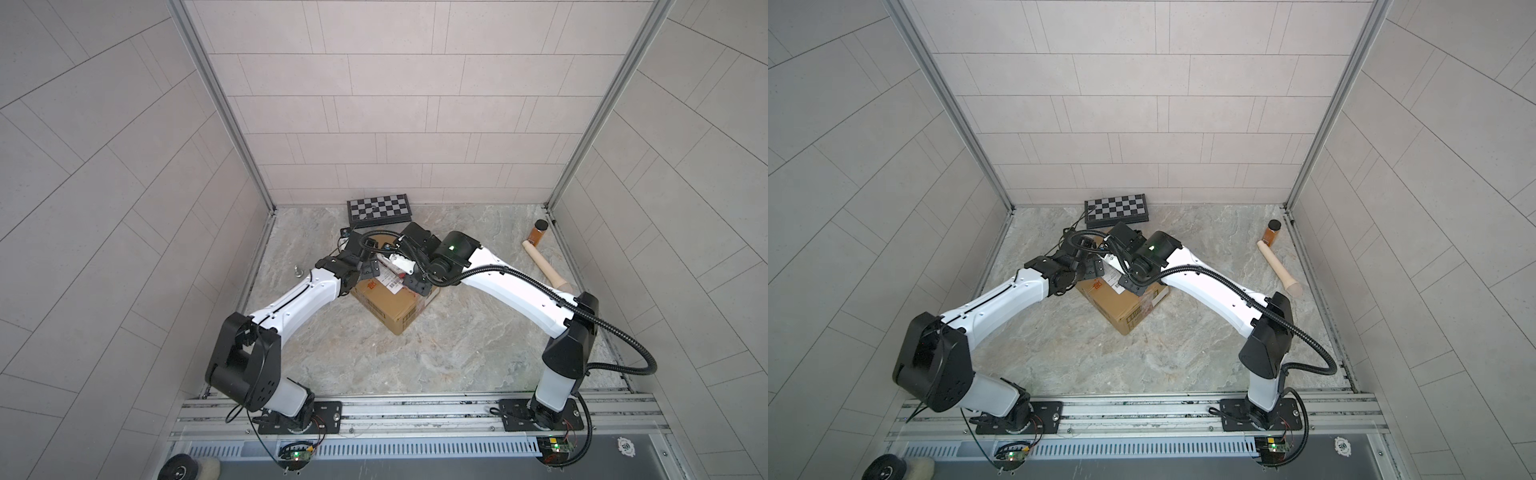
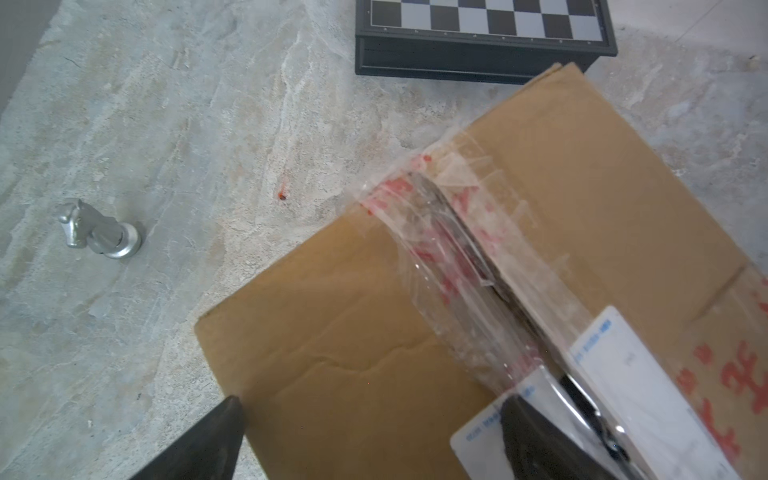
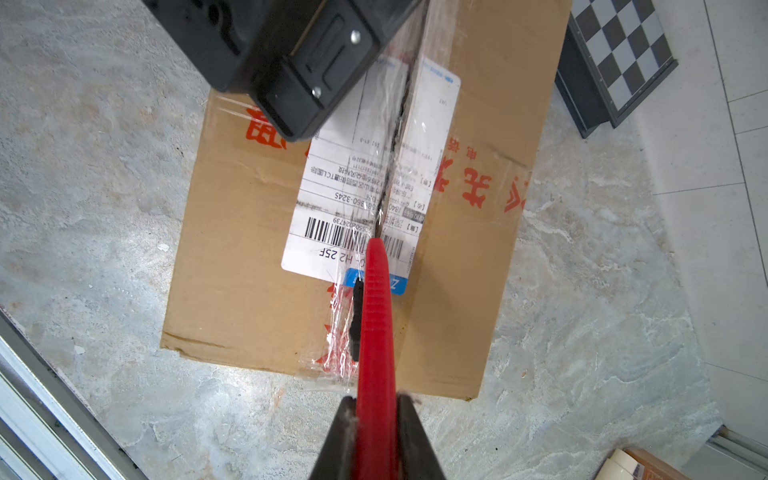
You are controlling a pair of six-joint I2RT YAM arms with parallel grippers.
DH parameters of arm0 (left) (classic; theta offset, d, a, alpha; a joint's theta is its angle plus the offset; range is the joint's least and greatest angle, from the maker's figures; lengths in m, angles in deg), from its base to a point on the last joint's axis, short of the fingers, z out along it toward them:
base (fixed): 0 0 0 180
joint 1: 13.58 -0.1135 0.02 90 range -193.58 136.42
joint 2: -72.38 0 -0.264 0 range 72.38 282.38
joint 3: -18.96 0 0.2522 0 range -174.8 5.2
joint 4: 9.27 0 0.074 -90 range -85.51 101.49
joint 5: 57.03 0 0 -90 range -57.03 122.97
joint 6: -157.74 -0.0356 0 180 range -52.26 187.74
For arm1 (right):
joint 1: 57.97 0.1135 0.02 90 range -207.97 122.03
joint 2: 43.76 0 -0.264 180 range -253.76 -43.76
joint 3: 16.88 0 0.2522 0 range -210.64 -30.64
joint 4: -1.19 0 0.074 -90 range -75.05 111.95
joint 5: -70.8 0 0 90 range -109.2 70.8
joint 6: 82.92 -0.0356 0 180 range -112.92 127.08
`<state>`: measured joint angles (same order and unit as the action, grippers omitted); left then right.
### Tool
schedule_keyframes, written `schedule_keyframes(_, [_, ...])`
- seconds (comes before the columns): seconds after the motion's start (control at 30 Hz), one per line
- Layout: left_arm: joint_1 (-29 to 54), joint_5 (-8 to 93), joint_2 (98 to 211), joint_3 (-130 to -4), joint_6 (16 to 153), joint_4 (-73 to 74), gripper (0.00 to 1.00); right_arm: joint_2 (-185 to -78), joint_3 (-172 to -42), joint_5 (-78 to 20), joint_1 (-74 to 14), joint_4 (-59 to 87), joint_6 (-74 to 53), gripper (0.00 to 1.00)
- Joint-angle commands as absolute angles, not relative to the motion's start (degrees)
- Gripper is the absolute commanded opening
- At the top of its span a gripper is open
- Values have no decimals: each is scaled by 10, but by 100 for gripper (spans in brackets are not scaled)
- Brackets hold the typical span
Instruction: Unpack the express box
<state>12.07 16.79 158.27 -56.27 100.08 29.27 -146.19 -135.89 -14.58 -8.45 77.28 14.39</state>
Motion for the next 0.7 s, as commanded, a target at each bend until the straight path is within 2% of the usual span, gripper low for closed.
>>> schedule_keyframes(0.0, [114,134,1614,-543,1012,364,99,-1439,-1359,-111,-81,875,121,0])
schedule_keyframes(0.37, [114,139,1625,-529,1030,359,99,-1427,-1368,-101,-62,901,76,0])
schedule_keyframes(0.67, [114,158,1619,-516,1041,333,99,-1444,-1321,-55,-36,834,35,0])
